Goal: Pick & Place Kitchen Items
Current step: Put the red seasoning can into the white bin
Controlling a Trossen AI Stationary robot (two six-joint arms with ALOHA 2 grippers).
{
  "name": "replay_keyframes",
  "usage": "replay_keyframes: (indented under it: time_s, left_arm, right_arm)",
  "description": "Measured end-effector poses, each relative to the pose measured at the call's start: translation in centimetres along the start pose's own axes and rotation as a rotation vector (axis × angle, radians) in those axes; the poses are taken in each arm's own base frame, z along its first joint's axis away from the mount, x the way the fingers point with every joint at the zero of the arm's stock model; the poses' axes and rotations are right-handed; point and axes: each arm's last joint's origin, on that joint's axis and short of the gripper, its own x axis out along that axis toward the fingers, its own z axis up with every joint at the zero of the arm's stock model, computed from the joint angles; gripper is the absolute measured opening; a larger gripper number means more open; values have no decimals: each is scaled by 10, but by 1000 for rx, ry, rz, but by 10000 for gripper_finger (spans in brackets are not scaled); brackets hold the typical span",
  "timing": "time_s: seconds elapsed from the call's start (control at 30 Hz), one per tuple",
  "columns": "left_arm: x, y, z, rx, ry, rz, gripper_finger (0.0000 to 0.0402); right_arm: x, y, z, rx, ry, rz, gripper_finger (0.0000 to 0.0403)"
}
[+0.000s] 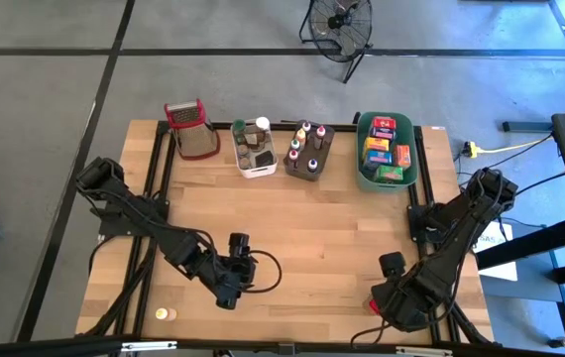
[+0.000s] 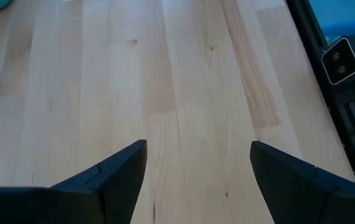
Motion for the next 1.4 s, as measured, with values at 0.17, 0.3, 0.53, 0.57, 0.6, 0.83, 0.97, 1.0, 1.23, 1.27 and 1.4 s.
replay_keyframes:
  time_s: [0.17,0.3,0.53,0.57,0.6,0.83,0.97,1.0,1.23,1.27,1.4]
  left_arm:
    - [0,0,0,12,-4,13,283]
    - [0,0,0,-11,0,-1,281]
    - [-2,-6,2,5,-32,-24,283]
    - [-2,-6,3,21,-42,-27,282]
    - [-2,-6,4,33,-51,-29,282]
    - [-1,-4,5,56,-59,-24,283]
    - [0,-1,7,63,-59,-14,282]
    - [1,0,7,61,-59,-12,281]
    - [1,2,8,54,-63,-10,283]
    - [1,2,8,54,-64,-10,283]
    - [1,2,8,54,-64,-11,281]
  right_arm:
    - [17,5,-12,-26,25,-18,350]
    - [30,8,-24,-28,61,-38,350]
    - [51,17,-31,-36,-43,-22,350]
    - [54,18,-32,-25,-50,-21,350]
    - [57,18,-33,-19,-62,-23,350]
    - [84,11,-38,-11,-129,-21,351]
    - [99,5,-39,-33,-196,-23,351]
    - [101,4,-39,-37,-204,-18,351]
    - [111,0,-39,-78,-292,-21,351]
    - [112,1,-38,-88,-313,-23,351]
    - [110,2,-32,-142,-411,-61,351]
